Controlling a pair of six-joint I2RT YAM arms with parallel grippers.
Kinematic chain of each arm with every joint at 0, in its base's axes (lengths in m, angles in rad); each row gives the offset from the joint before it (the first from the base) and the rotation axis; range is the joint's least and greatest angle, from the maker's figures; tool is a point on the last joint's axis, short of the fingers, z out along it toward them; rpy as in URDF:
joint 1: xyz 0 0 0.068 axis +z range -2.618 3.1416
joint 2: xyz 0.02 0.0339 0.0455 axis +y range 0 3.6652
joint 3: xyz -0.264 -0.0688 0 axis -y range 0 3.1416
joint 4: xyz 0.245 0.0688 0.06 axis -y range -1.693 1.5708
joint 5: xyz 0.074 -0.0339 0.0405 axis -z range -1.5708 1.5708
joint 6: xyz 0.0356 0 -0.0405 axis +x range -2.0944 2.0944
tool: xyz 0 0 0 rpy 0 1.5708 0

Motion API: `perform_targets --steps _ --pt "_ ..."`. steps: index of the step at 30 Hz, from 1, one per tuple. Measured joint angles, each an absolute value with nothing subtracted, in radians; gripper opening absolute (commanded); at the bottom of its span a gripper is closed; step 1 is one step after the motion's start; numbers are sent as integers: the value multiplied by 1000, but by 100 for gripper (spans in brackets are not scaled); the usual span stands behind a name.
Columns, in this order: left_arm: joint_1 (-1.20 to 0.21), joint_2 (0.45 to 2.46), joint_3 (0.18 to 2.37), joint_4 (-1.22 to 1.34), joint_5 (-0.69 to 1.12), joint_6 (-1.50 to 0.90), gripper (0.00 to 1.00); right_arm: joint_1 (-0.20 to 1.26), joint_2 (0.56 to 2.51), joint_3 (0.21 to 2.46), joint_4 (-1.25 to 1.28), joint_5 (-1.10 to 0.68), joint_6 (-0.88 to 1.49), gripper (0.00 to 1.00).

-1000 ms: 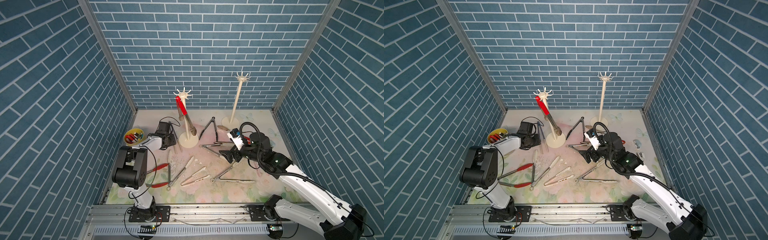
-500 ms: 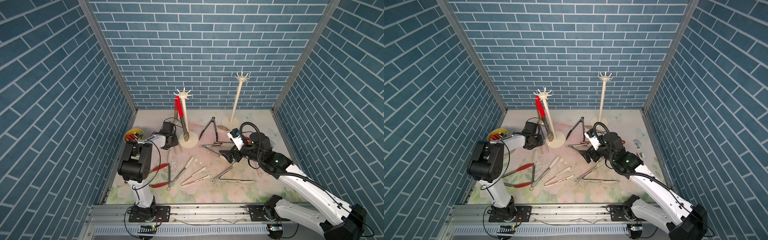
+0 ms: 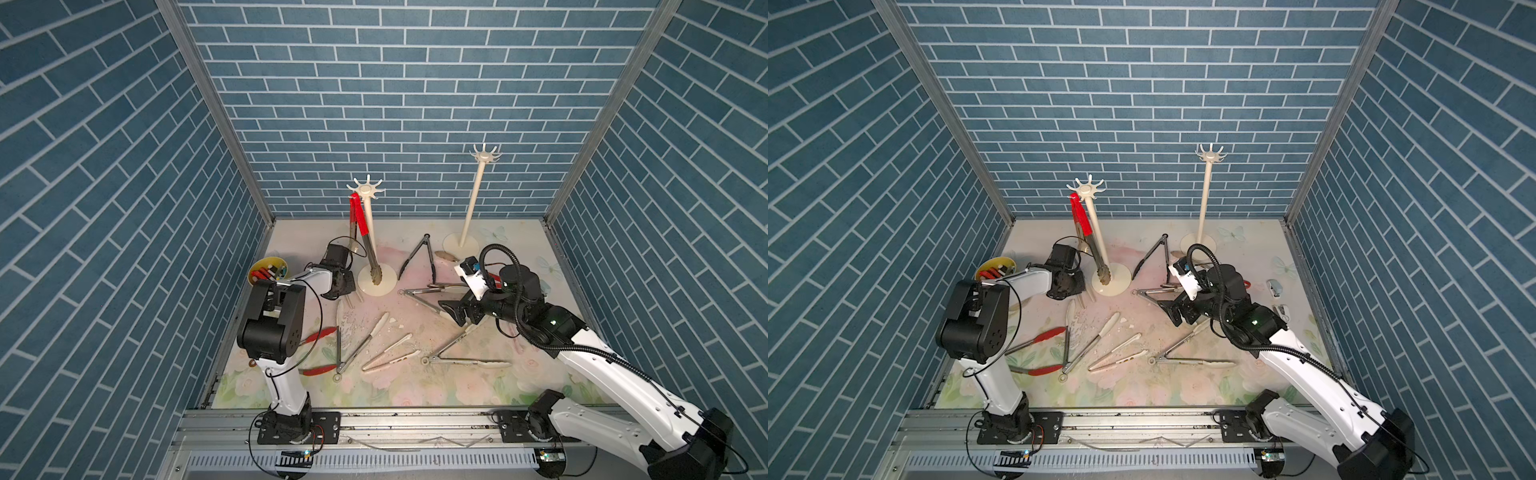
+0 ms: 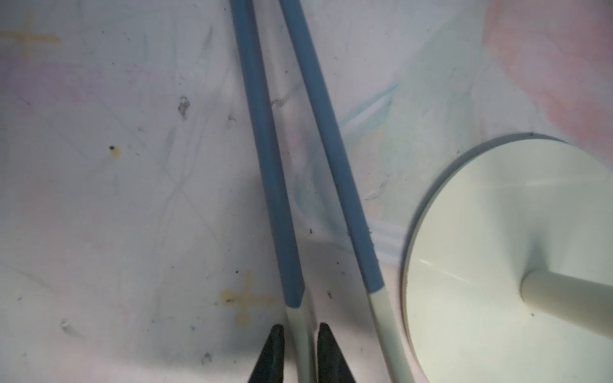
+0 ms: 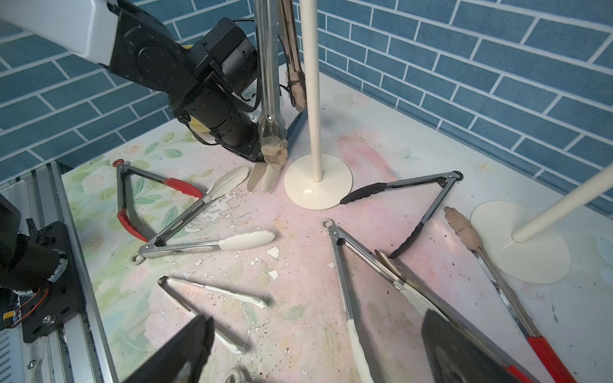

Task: Hang food tongs on kitchen utensil racks
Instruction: Pick up the food tongs from the center of the board.

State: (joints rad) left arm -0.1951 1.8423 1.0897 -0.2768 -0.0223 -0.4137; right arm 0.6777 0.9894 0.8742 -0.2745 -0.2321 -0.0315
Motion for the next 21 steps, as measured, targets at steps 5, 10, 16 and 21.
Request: perform_targets --steps 5,10,16,21 --pt "-182 1814 1090 -303 -35 -402 7 678 989 874 -274 -232 -32 99" --pt "-169 1760 1089 -327 -50 -392 1 678 989 874 -274 -232 -32 99" --pt "-158 1681 1088 -333 -62 -384 0 678 989 874 -274 -232 -32 99" --pt "-146 1617 1070 -336 -69 -380 0 678 989 874 -274 -231 -32 99"
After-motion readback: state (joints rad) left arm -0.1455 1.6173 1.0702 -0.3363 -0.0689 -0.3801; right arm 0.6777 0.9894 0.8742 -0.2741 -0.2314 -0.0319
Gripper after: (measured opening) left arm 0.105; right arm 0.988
